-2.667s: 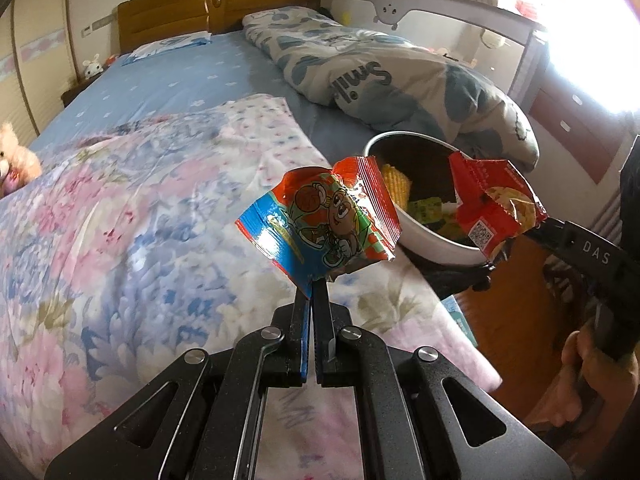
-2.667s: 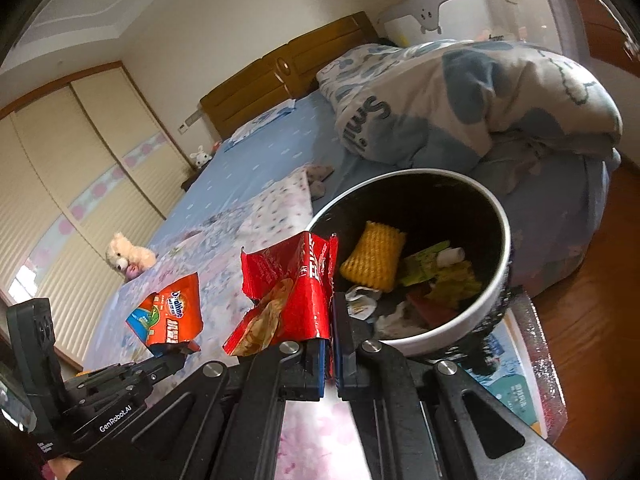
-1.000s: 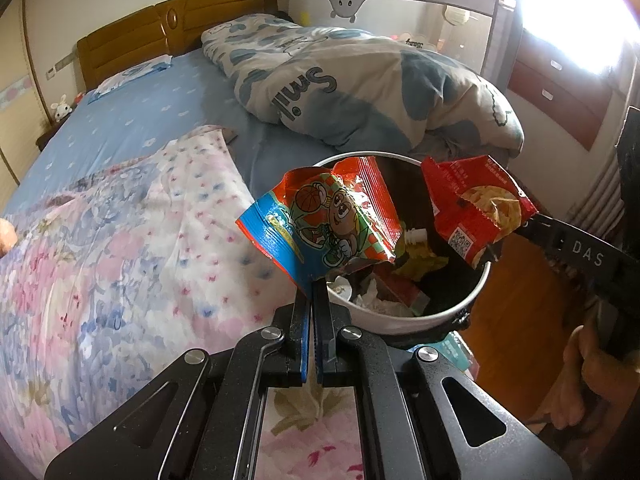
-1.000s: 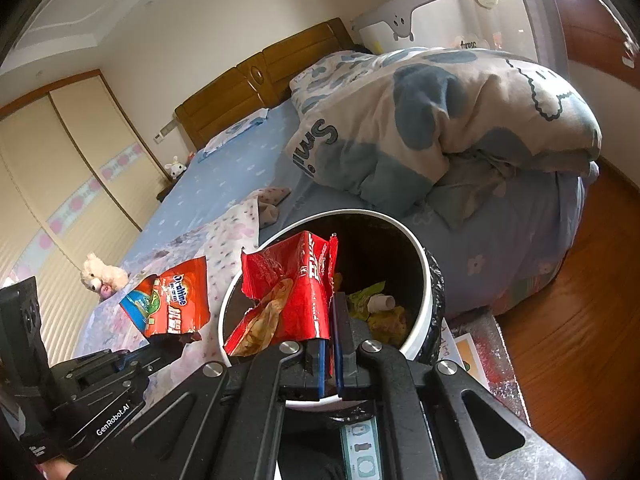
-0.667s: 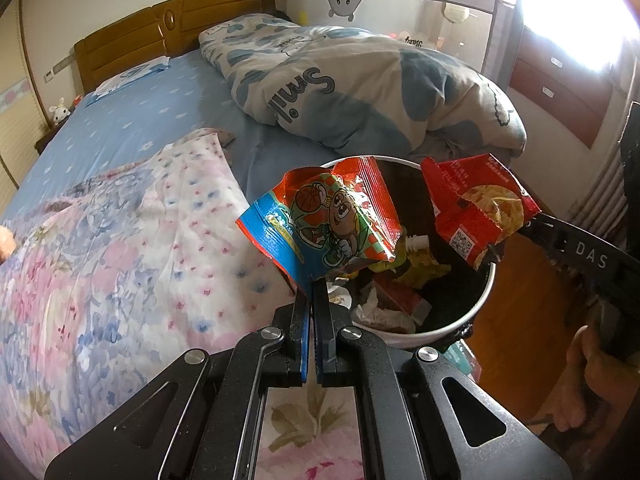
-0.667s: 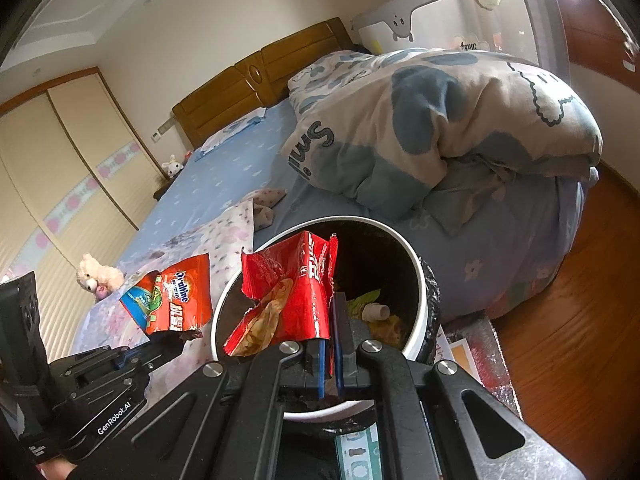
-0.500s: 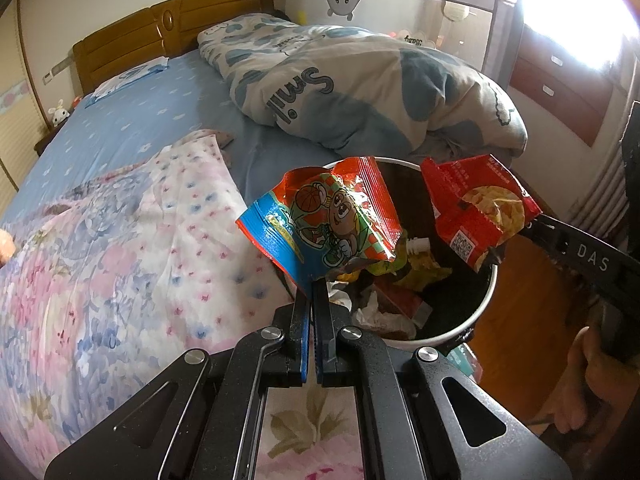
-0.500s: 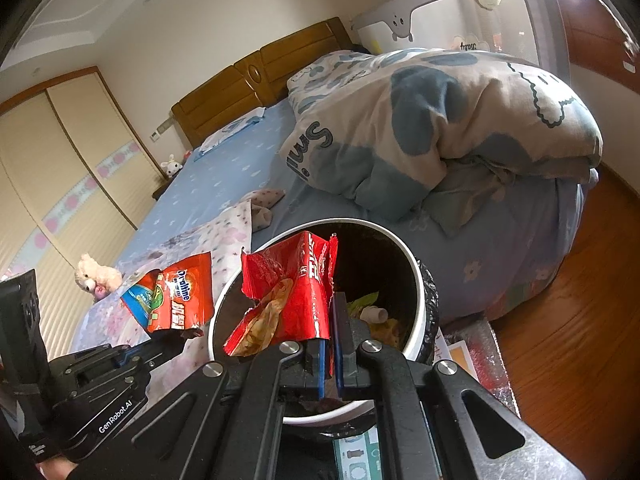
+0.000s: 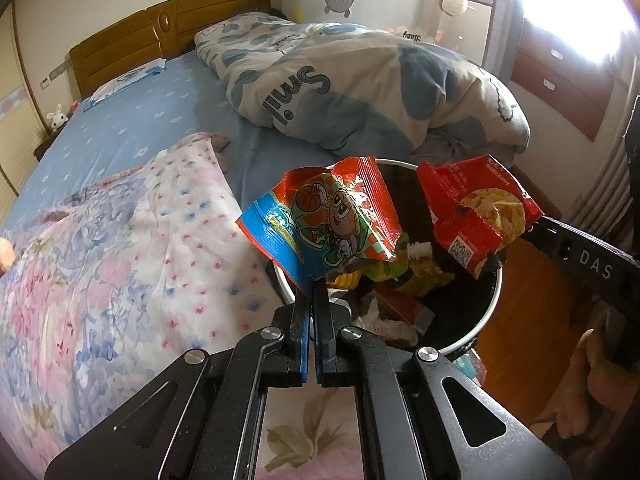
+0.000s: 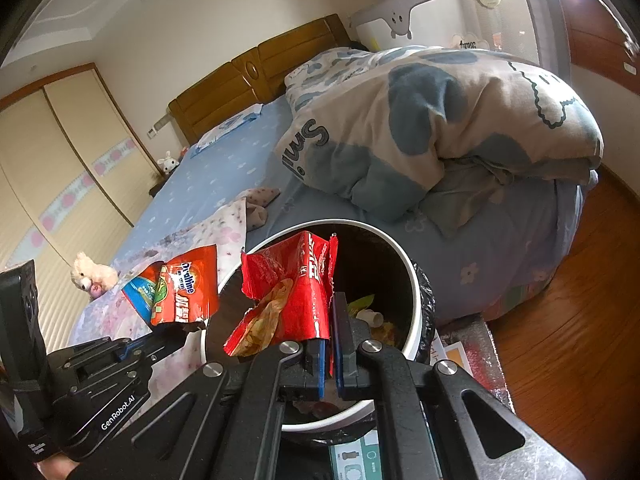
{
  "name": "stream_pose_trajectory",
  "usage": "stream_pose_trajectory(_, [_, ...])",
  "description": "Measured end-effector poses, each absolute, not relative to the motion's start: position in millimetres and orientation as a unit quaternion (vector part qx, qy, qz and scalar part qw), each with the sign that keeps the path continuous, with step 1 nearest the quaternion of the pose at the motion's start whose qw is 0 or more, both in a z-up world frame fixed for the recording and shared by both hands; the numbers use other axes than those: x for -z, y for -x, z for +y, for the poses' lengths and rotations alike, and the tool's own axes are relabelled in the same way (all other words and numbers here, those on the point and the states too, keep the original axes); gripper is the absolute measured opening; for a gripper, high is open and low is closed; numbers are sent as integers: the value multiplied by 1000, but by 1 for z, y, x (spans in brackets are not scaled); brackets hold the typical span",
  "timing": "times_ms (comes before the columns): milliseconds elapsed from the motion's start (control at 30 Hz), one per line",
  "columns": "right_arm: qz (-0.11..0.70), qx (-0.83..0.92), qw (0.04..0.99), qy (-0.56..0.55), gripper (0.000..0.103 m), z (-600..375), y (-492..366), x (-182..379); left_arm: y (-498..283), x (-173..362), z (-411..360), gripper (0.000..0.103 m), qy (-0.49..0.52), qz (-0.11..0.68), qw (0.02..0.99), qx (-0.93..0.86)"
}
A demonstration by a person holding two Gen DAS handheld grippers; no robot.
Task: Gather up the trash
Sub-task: 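Hold the candy wrapper and red packet above the bin opening with both tools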
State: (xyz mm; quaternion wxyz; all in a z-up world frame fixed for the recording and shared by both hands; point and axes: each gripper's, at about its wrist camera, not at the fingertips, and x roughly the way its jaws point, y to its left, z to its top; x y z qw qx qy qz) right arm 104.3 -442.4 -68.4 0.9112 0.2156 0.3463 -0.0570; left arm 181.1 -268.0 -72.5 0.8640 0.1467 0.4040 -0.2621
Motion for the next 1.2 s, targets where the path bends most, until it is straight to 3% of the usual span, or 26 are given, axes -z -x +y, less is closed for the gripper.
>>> stream_pose_trajectory(1200, [362, 54, 907, -208, 3, -439, -117, 71, -189, 80, -275, 1, -154, 413, 860, 256])
